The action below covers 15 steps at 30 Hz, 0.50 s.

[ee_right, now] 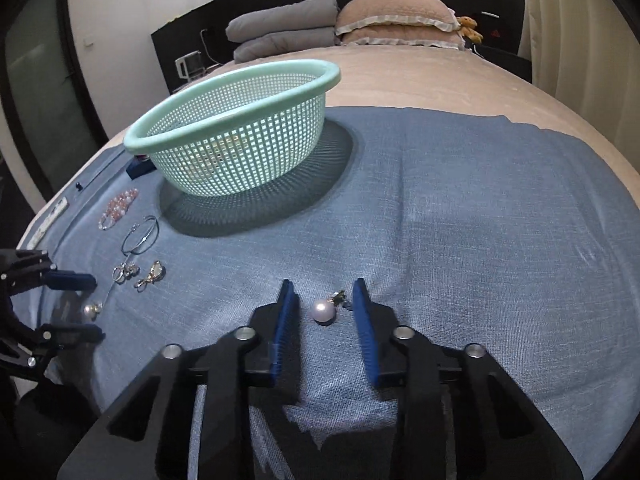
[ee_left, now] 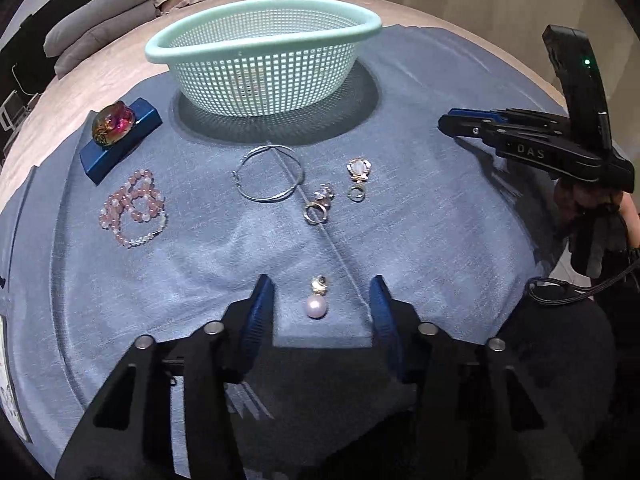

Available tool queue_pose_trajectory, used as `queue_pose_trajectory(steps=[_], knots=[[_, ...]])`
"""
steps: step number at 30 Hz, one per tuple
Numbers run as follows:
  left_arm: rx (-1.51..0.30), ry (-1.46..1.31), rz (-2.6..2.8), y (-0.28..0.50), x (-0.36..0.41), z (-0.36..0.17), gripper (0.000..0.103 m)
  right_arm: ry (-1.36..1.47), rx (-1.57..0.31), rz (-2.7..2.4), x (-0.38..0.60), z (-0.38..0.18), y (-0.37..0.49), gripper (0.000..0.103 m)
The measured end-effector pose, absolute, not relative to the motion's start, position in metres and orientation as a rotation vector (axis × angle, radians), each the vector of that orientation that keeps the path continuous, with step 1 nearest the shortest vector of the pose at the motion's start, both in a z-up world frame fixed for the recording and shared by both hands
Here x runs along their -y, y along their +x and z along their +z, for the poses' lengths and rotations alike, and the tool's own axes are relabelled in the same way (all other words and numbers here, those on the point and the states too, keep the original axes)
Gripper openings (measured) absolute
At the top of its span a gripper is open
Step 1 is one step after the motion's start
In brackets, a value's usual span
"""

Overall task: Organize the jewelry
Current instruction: 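Grasp a pearl drop earring with the left tool while the right tool grasps another pearl earring, then carry both pearl earrings over the mint basket and open both tools to release them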

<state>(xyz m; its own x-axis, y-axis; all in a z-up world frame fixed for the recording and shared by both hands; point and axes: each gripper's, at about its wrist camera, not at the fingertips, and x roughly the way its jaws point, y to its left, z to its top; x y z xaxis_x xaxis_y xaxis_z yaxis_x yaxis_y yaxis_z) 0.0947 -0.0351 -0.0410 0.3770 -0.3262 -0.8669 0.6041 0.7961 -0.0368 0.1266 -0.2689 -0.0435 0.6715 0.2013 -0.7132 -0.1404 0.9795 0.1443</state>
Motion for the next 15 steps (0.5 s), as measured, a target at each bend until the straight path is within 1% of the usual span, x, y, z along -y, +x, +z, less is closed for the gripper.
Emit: queue_pose_trajectory(steps=[1,3,4,6,9,15], knots=[[-1.030,0.299,-0.616,0.093,0.036,-0.041,0.036,0.075,-0.814,0.198,0.269,-0.043,0.126,0.019],[-1.039,0.290,-0.637,0.090,0.038,-0.041,0.022,0.049,-0.818,0.206,0.265,-0.042,0.123,0.019],[-1.042,0.287,-0.641,0.090,0.039,-0.040,0.021,0.048,-0.820,0.211,0.264,-0.040,0.121,0.019],[-1.050,0.280,-0.647,0.089,0.040,-0.040,0.015,0.050,-0.821,0.221,0.264,-0.038,0.119,0.019],[-1.056,0.277,-0.649,0.091,0.040,-0.037,0.012,0.049,-0.818,0.236,0.262,-0.033,0.115,0.011],[-1.049,0.284,-0.627,0.089,0.038,-0.027,0.012,0.020,-0.797,0.264,0.257,-0.019,0.107,0.011]])
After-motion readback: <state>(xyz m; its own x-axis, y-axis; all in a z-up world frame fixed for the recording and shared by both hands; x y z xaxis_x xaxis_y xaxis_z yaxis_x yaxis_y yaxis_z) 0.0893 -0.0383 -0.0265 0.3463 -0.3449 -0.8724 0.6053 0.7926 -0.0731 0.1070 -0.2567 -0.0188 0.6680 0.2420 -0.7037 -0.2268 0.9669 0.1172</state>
